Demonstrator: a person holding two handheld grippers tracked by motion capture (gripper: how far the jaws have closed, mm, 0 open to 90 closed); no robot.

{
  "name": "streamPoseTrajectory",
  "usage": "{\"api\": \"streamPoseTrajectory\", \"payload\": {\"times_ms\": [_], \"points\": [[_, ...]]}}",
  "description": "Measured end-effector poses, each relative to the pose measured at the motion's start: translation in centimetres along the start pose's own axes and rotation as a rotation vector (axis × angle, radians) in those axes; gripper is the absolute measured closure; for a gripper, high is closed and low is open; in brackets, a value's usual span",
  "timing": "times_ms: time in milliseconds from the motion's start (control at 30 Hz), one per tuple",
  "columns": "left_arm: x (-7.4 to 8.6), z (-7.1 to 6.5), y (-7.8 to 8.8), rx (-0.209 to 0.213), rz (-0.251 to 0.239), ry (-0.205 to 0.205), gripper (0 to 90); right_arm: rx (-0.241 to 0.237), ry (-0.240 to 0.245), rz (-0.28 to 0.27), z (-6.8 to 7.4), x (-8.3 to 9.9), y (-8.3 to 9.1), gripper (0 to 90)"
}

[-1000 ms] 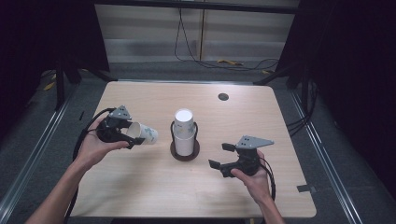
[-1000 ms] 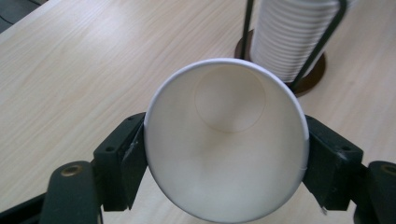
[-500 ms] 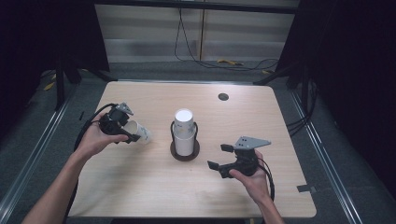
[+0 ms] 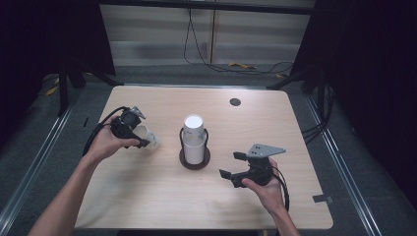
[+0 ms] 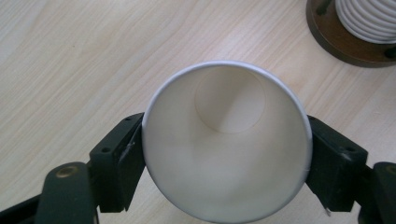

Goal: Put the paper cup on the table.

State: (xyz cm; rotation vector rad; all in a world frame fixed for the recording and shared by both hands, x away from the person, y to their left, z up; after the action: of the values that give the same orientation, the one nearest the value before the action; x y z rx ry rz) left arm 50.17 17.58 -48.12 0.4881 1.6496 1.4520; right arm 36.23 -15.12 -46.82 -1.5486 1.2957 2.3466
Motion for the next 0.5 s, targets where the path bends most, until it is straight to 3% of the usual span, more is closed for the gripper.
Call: {"api": "streamPoseTrajectory", "payload": {"times_ms": [100,367,500], "points": [[-0.19,0.21,0.03,-0.007,0.006,0.012,22.8,-0.001,0.004,0.002,0.04,-0.02,-0.05,14.8],[-0.07,-0.33,-0.53,0.014,0.050,-0.023,22.3,-0.013,-0.002,-0.005,0.08,-0.09,0.12,14.8],[-0.31,-0.32,-0.80,0.013,0.038,-0.004,21.8,-0.012,-0.001,-0.002,0.07,-0.10,0.02,14.8]]}}
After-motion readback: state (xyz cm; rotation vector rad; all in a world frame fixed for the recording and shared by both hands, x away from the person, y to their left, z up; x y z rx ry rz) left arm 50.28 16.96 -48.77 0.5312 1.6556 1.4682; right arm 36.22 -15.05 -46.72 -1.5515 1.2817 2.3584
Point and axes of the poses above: each handheld gripper's, and its own axes: y roughly backward along the jaws, x roughly out of its underside, z roughly to its left, the point moved 7 cm from there along -y, roughly forward along the jaws, and after that the axes turned 8 degrees about z, right-handed, at the moved point
